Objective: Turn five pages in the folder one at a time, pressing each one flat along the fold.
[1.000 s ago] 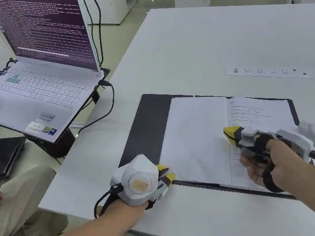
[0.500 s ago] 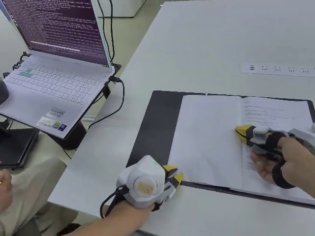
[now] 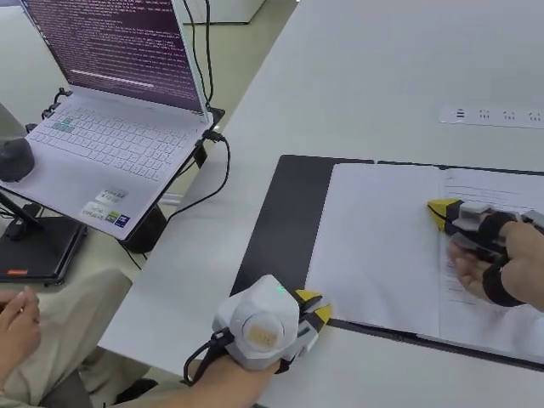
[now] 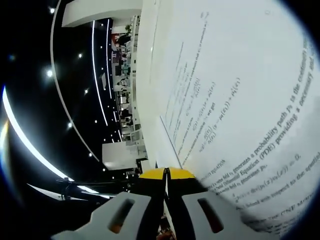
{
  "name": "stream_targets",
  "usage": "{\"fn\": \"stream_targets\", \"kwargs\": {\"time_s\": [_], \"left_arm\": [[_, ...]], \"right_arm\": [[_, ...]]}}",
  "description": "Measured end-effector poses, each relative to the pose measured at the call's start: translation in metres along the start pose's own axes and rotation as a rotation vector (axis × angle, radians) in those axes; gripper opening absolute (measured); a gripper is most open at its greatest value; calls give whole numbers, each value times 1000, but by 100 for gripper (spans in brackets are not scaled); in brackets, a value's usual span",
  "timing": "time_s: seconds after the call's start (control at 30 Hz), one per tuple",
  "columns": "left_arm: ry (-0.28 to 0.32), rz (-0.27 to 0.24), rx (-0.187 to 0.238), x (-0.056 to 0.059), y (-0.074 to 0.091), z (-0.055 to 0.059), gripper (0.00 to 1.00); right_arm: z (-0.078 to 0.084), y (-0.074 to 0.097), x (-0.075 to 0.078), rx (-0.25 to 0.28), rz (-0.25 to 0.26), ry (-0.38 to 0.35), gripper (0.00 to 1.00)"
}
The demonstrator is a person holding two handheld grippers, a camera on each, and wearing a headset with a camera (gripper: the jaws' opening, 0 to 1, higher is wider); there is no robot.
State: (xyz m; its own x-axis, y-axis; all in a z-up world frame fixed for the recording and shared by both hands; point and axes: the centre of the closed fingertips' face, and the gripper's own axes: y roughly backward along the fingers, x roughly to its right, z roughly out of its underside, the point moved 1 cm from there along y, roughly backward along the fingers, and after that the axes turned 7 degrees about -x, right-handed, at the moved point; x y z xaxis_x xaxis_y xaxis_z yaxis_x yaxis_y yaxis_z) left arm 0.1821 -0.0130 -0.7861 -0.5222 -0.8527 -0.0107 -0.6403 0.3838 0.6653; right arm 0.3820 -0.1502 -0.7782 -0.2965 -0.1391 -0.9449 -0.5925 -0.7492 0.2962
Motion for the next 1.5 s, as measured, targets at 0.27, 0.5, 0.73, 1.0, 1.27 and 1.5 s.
{"fn": "stream_targets", "kwargs": {"time_s": [0.27, 0.5, 0.73, 1.0, 1.27, 1.5], "left_arm": [[-1, -4, 7, 0, 0, 0, 9], [-4, -4, 11, 0, 1, -1, 9], [-8, -3, 12, 0, 1, -1, 9], [-9, -3, 11, 0, 1, -1, 9], [-10, -3, 12, 1, 2, -2, 9], [-8, -2, 12, 1, 1, -2, 9]], "right_arm": [[-13, -13, -5, 27, -6, -21, 0], [-36, -27, -14, 93, -10, -51, 0], [-47, -40, -24, 92, 18, -6, 0], [-58, -44, -25, 127, 13, -38, 0], [-56, -42, -25, 110, 21, -18, 0], [-40, -32, -20, 38, 35, 6, 0]]}}
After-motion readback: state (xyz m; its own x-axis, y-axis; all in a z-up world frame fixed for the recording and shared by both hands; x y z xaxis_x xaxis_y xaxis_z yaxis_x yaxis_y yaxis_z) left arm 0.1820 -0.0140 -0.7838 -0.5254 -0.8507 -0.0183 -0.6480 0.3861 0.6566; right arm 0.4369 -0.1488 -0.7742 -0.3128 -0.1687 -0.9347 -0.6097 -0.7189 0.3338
